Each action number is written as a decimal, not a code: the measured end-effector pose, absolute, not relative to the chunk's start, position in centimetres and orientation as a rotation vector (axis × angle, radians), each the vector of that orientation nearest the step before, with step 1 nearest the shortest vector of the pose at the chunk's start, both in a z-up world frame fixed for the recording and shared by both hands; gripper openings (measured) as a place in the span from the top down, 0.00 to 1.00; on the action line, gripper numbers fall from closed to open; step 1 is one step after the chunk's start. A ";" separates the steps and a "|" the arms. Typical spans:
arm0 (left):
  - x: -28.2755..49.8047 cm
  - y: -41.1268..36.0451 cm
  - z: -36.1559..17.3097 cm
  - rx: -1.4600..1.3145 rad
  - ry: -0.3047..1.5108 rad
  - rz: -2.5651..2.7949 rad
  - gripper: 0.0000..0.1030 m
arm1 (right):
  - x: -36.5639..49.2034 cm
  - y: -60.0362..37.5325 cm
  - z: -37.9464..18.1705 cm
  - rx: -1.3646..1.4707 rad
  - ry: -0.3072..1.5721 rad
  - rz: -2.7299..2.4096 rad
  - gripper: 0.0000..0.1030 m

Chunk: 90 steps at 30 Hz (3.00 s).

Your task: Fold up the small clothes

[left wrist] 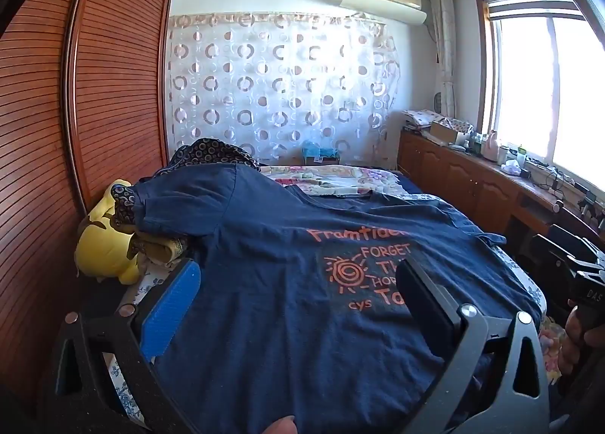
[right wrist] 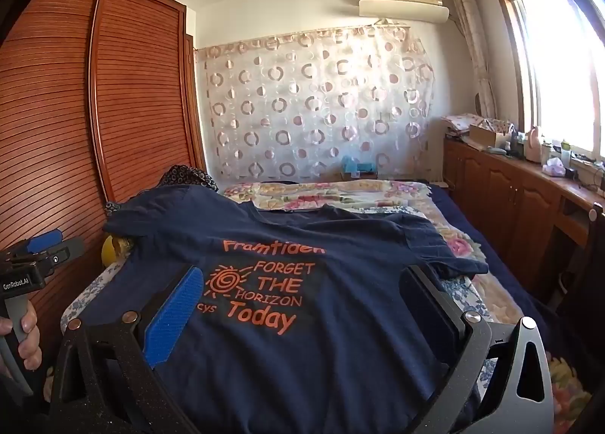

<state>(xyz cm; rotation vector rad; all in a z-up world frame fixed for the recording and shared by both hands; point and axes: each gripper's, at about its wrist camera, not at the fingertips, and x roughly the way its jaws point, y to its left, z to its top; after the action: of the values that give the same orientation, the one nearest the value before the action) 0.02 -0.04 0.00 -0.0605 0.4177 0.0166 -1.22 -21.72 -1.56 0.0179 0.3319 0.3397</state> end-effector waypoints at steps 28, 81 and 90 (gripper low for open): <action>-0.3 -1.2 -0.1 -0.025 0.409 0.004 0.00 | -1.4 -21.8 -1.4 0.021 0.327 0.344 0.00; -0.5 -2.2 0.8 -0.015 0.393 -0.001 0.00 | -1.5 -21.7 -1.4 0.021 0.323 0.346 0.00; -0.6 -2.2 0.7 -0.016 0.392 -0.001 0.00 | -1.6 -21.7 -1.4 0.021 0.324 0.348 0.00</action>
<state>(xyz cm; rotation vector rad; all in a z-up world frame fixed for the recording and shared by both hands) -0.59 -2.18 0.69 -0.0155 0.3917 -0.0013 -1.61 -21.69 -1.38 0.0208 0.3237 0.3479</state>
